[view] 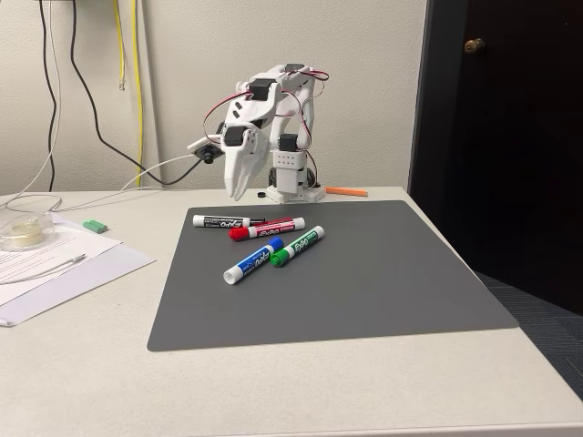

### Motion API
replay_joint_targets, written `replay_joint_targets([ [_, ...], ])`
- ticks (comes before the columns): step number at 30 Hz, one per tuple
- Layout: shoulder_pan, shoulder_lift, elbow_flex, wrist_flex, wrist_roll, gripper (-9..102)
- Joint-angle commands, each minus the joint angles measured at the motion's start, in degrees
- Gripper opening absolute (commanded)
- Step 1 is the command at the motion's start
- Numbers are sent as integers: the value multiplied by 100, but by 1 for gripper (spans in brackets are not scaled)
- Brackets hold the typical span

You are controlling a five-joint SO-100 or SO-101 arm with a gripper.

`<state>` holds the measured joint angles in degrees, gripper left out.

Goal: Pick up the black marker.

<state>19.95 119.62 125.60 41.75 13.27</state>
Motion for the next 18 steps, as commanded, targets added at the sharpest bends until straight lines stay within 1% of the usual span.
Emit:
replay_joint_targets([
  [1,-88,-53,-185,114,-185,4],
  [5,-88,-185,-176,176,-114,4],
  [11,-35,-264,-105,185,-352,4],
  [16,97,26,-79,677,-932,2],
  [18,220,132,-79,817,-1195,0],
])
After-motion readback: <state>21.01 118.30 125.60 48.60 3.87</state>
